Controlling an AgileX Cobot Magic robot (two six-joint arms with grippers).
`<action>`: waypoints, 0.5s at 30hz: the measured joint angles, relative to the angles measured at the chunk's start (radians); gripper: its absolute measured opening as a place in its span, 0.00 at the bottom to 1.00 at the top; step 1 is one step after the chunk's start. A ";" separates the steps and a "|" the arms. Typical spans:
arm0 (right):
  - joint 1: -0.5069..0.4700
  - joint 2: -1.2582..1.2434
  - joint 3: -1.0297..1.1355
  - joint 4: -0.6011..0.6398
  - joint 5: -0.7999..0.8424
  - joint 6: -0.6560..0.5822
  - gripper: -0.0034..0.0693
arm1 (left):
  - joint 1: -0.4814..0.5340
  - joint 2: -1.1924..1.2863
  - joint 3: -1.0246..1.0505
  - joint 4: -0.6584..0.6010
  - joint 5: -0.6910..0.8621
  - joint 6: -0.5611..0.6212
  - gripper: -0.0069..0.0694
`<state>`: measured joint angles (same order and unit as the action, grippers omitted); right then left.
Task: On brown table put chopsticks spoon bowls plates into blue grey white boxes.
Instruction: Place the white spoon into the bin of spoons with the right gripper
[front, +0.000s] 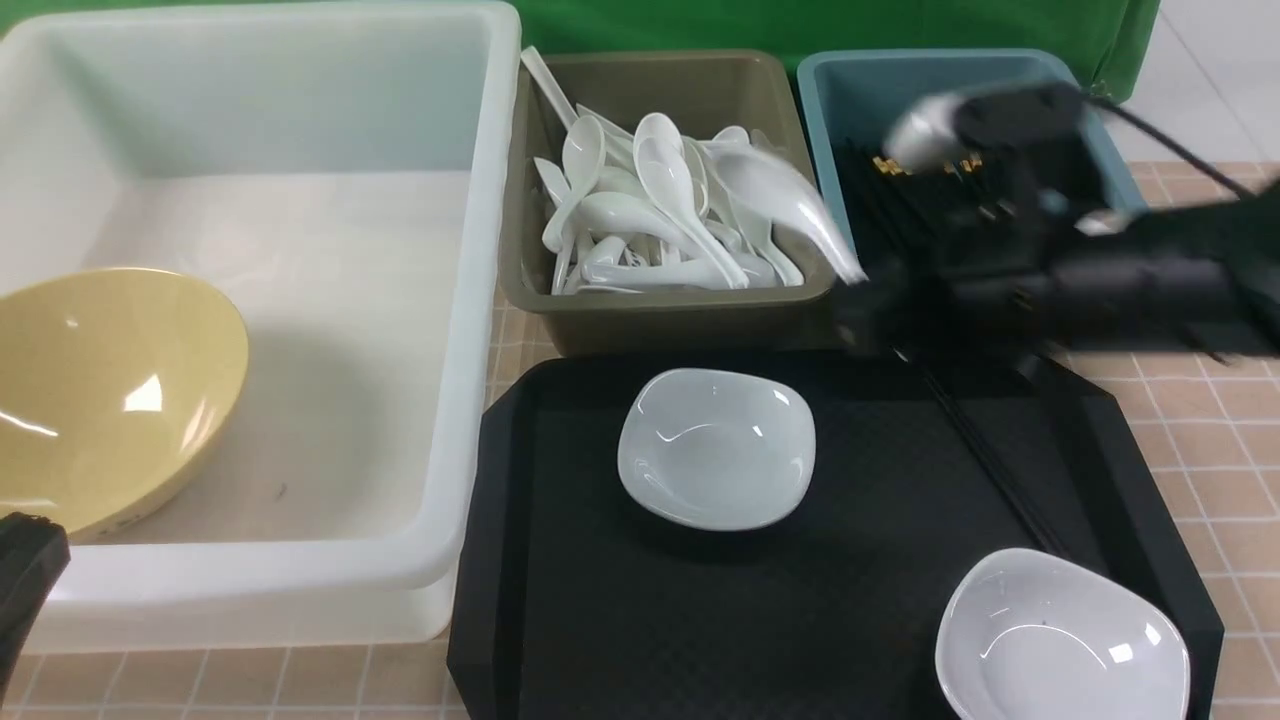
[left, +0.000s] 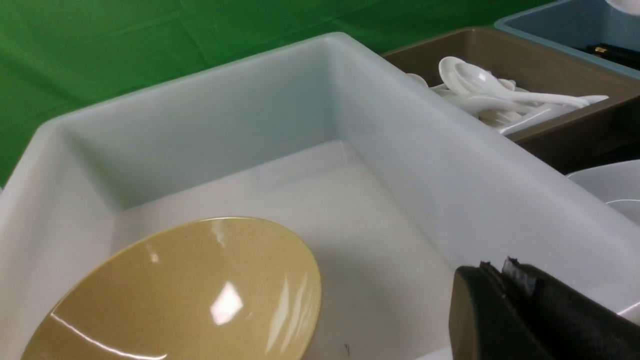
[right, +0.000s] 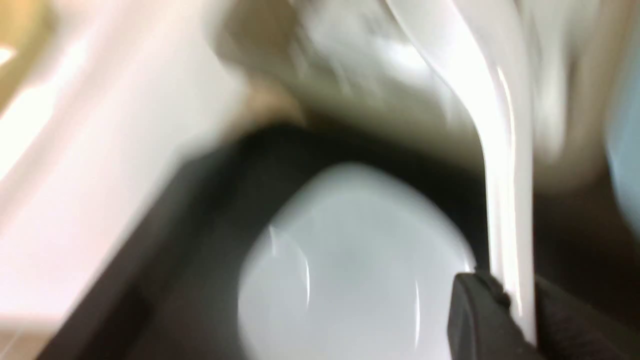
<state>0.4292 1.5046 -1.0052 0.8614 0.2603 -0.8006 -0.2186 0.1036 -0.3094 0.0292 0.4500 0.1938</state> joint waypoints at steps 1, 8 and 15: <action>0.035 0.052 -0.054 0.014 -0.092 -0.069 0.18 | 0.000 0.000 0.002 0.000 -0.004 0.000 0.09; 0.066 0.371 -0.361 0.036 -0.249 -0.200 0.18 | 0.000 0.000 0.003 0.000 -0.007 0.000 0.09; 0.066 0.513 -0.497 0.036 -0.222 -0.208 0.44 | 0.000 0.000 0.012 0.005 -0.007 0.000 0.09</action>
<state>0.4949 2.0178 -1.5021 0.8976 0.0383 -1.0081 -0.2186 0.1036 -0.2976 0.0345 0.4433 0.1938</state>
